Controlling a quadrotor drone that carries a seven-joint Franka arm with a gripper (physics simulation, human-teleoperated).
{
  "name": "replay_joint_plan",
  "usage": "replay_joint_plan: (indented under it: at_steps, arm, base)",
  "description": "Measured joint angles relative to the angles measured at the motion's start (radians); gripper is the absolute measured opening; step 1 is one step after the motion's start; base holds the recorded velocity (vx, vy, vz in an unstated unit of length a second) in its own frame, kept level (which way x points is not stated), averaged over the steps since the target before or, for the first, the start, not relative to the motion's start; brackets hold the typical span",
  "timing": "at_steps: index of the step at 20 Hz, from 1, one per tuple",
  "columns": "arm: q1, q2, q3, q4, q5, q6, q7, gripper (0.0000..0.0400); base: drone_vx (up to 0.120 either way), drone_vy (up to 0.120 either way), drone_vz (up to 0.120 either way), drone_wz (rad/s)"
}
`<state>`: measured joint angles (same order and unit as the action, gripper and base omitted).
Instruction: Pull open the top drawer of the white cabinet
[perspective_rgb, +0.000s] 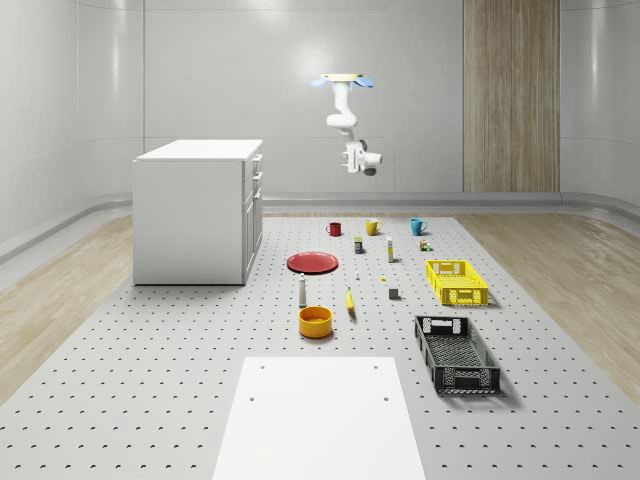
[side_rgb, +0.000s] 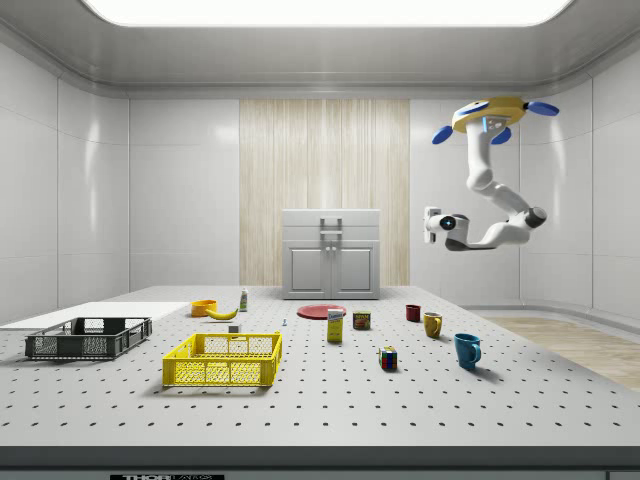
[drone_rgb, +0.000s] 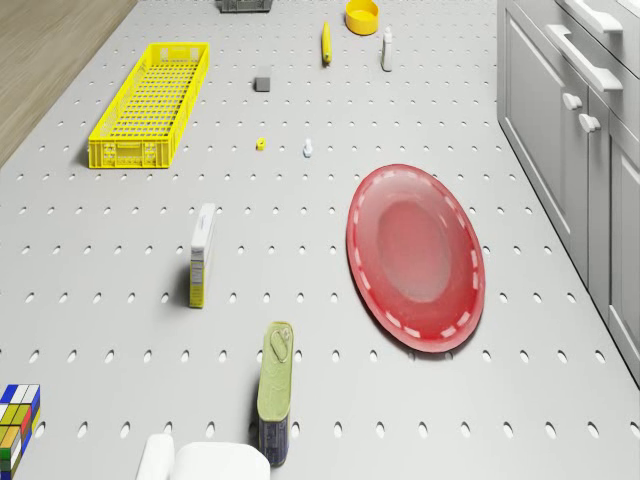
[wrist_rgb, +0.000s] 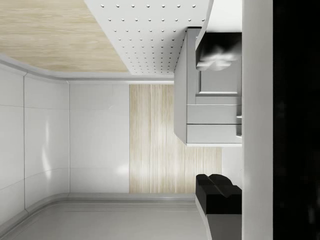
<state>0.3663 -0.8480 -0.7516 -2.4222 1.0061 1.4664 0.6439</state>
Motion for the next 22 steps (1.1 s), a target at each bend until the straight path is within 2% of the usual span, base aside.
replay_joint_plan:
  at_steps: [18, 22]
  arm:
    - [0.104, -0.083, -0.050, -0.013, -0.055, 0.086, 0.047, 0.0305]
    - [0.123, -0.100, -0.058, -0.015, -0.068, 0.103, 0.057, 0.0305]
  base:
    - [0.120, -0.120, 0.000, 0.000]
    - [0.120, -0.010, 0.000, 0.000]
